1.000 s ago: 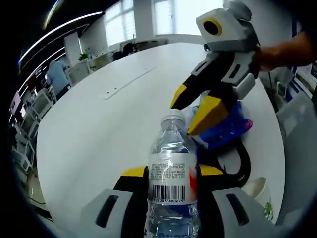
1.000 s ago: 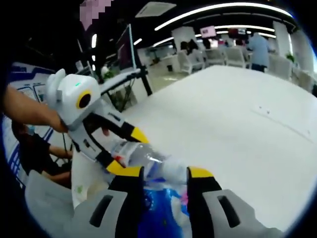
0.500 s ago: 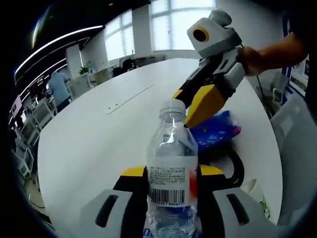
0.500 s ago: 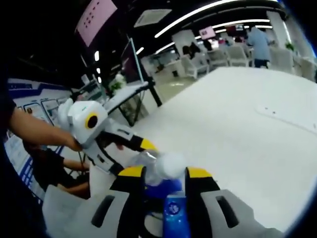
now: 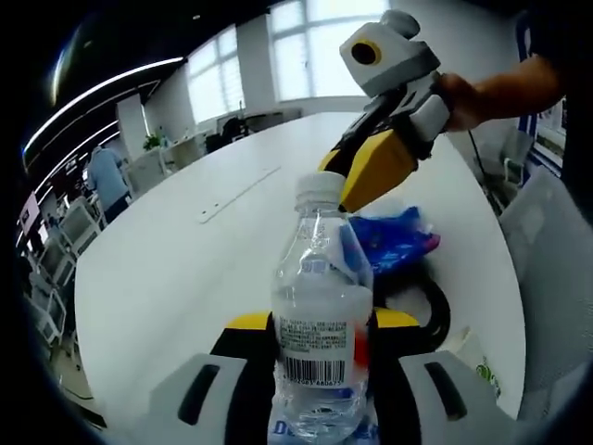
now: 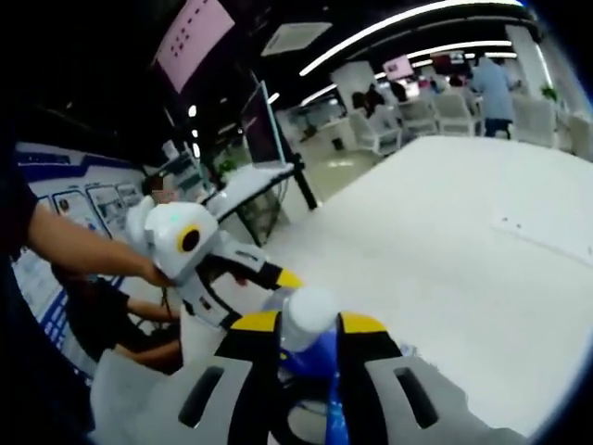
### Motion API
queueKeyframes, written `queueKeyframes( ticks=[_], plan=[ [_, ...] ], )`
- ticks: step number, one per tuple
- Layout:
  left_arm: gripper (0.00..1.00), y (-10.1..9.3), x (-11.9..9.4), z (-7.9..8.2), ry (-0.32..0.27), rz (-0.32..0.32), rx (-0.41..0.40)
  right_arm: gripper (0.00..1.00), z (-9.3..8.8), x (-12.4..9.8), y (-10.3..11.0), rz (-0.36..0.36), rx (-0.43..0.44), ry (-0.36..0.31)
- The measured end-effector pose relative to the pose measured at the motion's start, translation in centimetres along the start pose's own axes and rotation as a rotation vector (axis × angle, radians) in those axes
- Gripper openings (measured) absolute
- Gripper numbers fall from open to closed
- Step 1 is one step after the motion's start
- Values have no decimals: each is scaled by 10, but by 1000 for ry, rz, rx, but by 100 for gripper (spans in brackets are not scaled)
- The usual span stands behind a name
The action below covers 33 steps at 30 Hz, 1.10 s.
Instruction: Arrange the tabletop items into an orderly group along one side of the table until the central work area is clear of visible clutter.
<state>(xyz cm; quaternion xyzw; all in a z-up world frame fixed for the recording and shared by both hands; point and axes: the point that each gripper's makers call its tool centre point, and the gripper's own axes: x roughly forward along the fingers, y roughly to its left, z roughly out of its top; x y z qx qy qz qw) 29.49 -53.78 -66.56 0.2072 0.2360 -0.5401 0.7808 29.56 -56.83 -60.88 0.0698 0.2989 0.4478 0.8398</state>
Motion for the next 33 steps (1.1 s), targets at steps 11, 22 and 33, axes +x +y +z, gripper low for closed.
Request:
queueKeyframes(
  ticks=[11,22,33],
  plan=[
    [38,-1,-1,13,-38,-2,-16,19,18,-7,11,-15,-96,-11],
    [38,-4,3,21,-72,-19,-11,18,25,-10,23,-14,-144,-15],
    [38,-5,6,23,-105,-60,-15,18,27,-7,27,-23,-206,-4]
  ],
)
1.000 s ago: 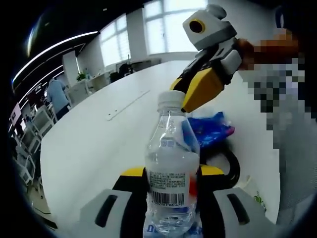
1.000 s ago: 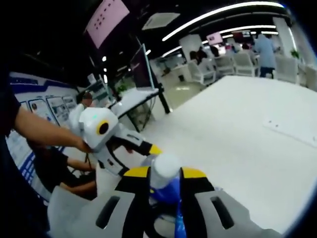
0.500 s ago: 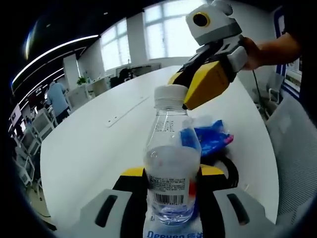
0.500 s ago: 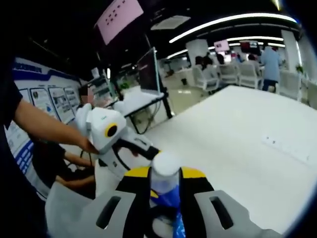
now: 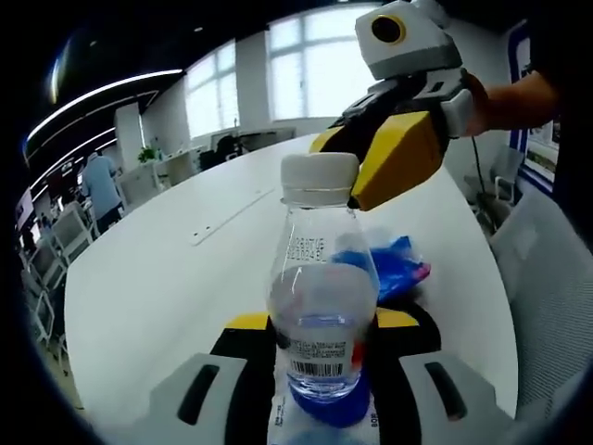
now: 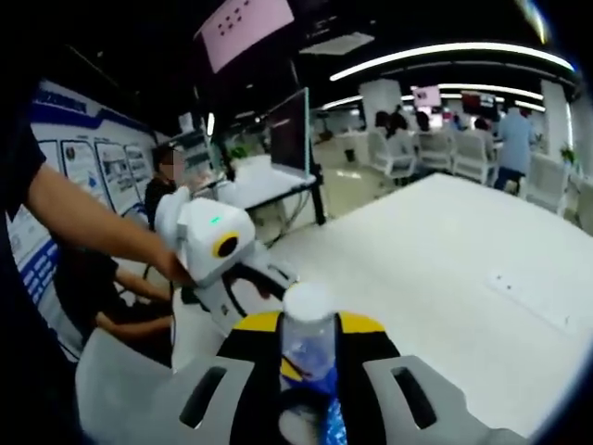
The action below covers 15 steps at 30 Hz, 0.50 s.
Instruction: Arrange the tabletop items into an orderly group along one side of the table until the central work area is clear of visible clutter.
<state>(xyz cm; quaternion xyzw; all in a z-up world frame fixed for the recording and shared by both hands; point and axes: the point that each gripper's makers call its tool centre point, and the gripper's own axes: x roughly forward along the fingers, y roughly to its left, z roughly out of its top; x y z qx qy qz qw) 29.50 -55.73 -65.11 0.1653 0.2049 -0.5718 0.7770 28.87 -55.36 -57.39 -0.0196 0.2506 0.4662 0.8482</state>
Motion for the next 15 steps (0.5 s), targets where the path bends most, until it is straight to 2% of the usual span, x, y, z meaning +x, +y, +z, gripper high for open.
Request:
queueKeyframes(
  ticks=[6,9,15],
  plan=[
    [39,-1,1,-3,-7,-30,-28,17,0,7,7,22,7,6],
    [39,1,0,-5,-4,-29,-29,17,1,11,10,21,-13,-2],
    [39,2,-2,-5,-6,-25,-31,17,2,12,9,24,3,-7]
  ],
)
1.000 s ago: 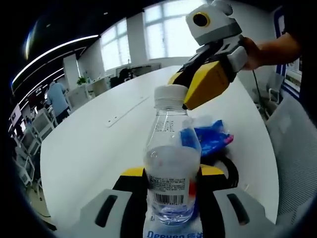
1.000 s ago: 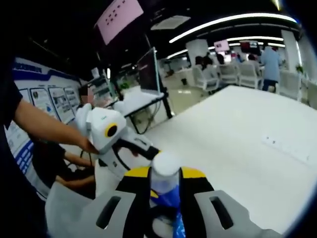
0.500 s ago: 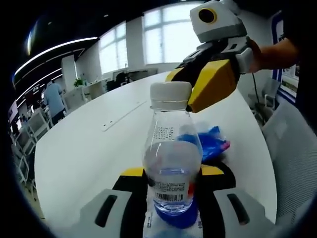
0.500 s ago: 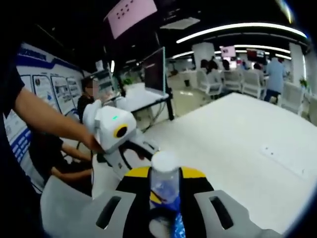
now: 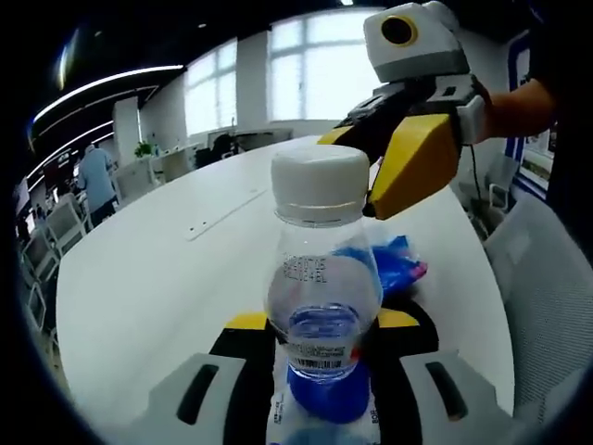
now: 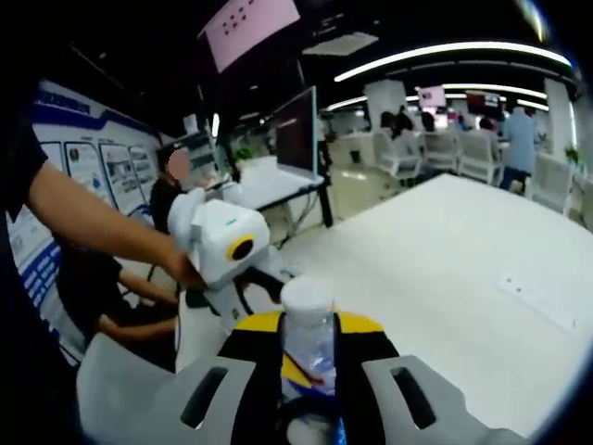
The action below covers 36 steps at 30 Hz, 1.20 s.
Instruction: Arrange the tabletop items into an orderly group along one side of the table until the central work area is clear of visible clutter.
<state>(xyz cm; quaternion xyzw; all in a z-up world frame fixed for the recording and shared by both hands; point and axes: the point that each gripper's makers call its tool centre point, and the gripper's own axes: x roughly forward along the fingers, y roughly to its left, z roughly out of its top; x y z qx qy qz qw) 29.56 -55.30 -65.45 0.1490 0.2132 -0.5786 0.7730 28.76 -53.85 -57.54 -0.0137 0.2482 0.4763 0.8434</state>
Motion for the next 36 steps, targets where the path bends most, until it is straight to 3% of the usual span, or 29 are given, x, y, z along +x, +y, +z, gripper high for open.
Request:
queueKeyframes(
  ticks=[7,11,17,23,36],
  plan=[
    [40,1,0,-1,10,9,-8,17,0,0,1,-1,-24,-7],
    [46,1,-1,-7,33,14,-19,18,0,0,1,-1,-42,-15],
    [44,4,-5,-8,37,42,-20,21,-3,-2,-2,-6,-57,-13],
    [43,7,-7,-10,47,51,-2,23,-19,-3,-11,-9,-39,10],
    [40,9,-16,-18,79,59,44,29,-42,10,-6,12,-55,63]
  ],
)
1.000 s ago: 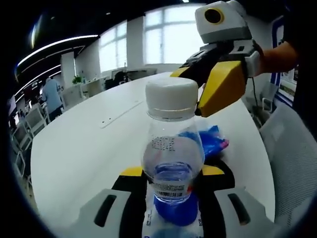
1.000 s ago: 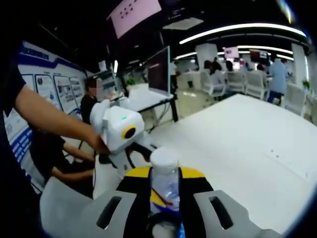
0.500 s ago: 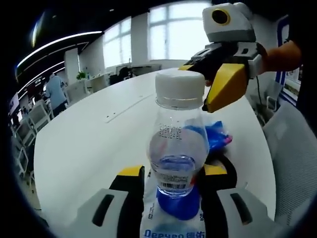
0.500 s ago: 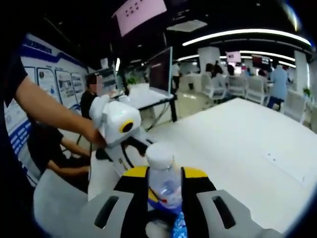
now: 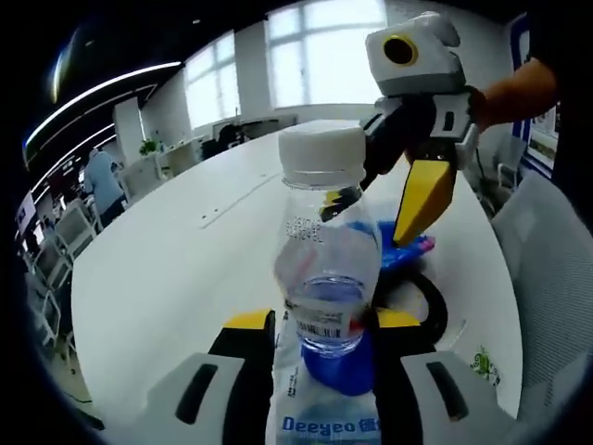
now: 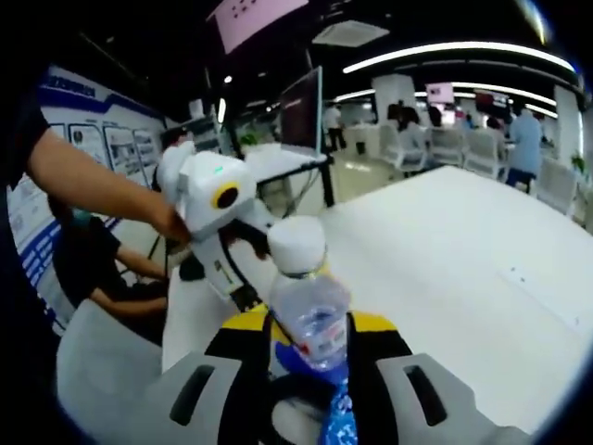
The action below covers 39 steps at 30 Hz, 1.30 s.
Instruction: Arrange the tabletop items into an orderly group along one side of the table until the central work area is clear of visible clutter.
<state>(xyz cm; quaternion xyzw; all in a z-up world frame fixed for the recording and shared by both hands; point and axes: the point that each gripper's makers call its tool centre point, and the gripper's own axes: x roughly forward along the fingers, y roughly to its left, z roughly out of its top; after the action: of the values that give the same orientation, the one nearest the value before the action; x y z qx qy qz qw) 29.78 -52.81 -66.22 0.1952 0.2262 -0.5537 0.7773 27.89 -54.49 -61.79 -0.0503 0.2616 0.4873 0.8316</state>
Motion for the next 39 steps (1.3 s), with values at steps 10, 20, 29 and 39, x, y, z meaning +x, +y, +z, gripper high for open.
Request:
queueKeyframes(
  ticks=[10,20,29,39],
  plan=[
    [34,3,-2,0,14,13,51,26,-4,2,5,12,-10,26],
    [34,2,-1,1,11,-1,69,28,-11,6,-2,-4,-39,43],
    [33,2,-2,0,0,-58,60,28,-15,15,-6,-9,-71,63],
    [32,-6,0,0,1,-144,85,31,-22,19,-7,5,-98,90]
  ],
)
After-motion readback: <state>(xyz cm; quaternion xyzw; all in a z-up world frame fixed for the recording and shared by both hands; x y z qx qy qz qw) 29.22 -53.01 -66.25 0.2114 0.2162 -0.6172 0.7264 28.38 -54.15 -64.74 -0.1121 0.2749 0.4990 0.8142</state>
